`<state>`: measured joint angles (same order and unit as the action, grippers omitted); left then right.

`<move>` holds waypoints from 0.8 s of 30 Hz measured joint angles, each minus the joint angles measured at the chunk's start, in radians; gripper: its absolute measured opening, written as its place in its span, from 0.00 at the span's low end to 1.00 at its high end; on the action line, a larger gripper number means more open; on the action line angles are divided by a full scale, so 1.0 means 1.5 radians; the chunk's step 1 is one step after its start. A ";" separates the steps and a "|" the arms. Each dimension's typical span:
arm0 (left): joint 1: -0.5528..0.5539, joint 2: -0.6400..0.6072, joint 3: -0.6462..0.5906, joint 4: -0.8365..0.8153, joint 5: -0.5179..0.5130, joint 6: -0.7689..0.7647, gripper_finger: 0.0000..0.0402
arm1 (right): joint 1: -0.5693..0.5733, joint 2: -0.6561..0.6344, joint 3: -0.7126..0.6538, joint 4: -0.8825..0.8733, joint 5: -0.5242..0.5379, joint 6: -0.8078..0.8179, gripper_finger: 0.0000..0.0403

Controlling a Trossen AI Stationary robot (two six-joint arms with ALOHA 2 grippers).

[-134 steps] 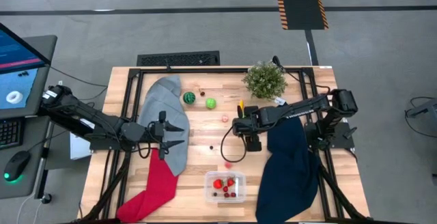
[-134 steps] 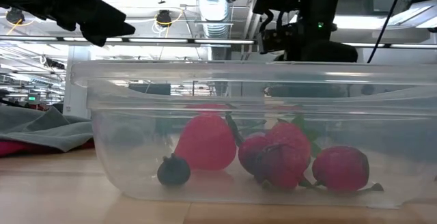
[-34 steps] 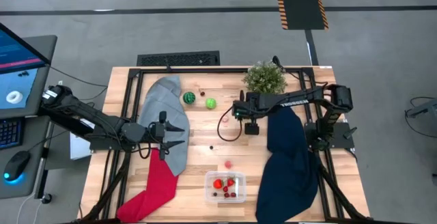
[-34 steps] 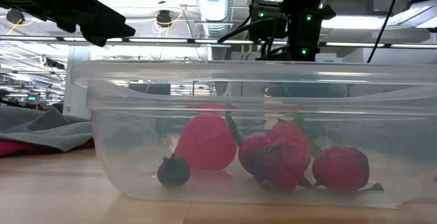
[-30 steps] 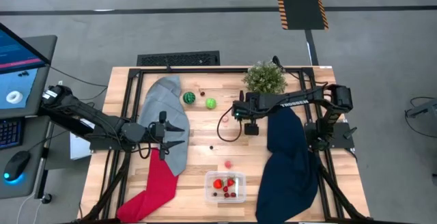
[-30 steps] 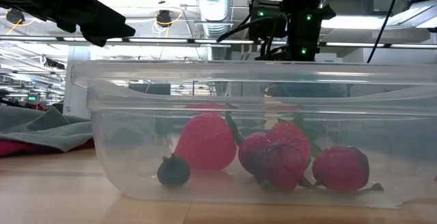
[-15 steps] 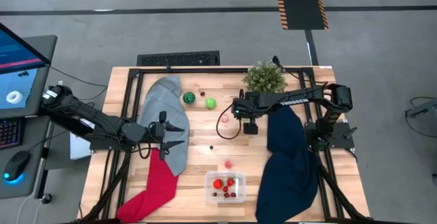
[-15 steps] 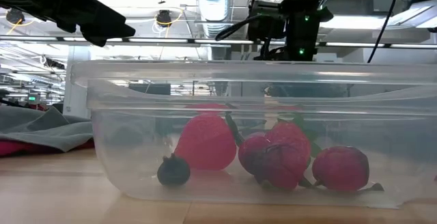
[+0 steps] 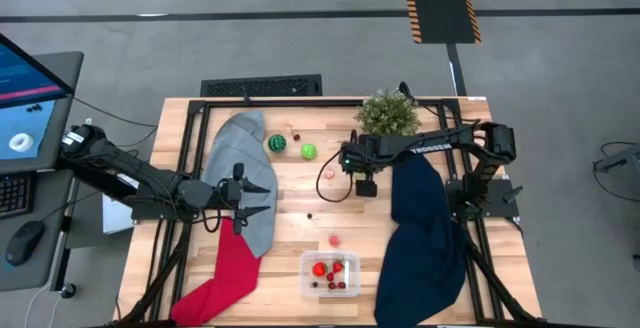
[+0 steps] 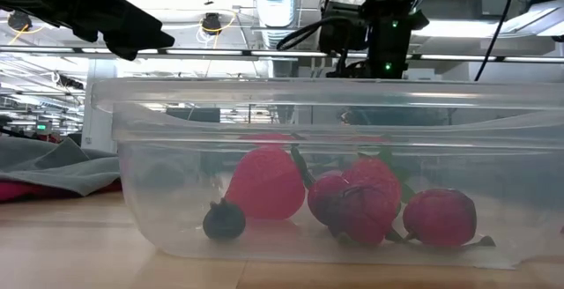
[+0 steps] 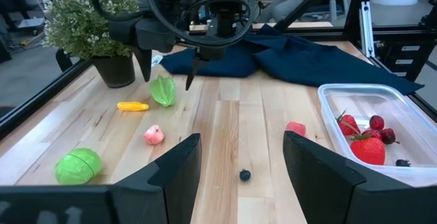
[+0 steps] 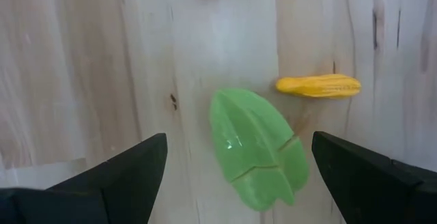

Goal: Pick and placing Produce into tupperware
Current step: Put the starfruit into the transparent bin

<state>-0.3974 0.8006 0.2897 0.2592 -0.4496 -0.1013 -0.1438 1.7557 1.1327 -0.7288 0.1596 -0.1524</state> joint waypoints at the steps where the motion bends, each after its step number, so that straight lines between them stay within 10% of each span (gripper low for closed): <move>1: 0.000 0.000 0.000 0.000 0.000 0.000 0.49 | -0.001 0.000 -0.004 0.005 -0.001 0.000 0.96; 18: 0.000 0.000 0.000 0.000 0.000 0.000 0.49 | -0.009 0.000 -0.053 0.046 -0.002 0.005 0.96; 24: 0.000 0.000 0.000 0.000 0.000 0.001 0.49 | -0.027 0.000 -0.053 0.032 -0.028 0.030 0.80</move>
<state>-0.3977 0.8009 0.2897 0.2599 -0.4500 -0.1005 -0.1837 1.7557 1.0531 -0.6804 0.1175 -0.1076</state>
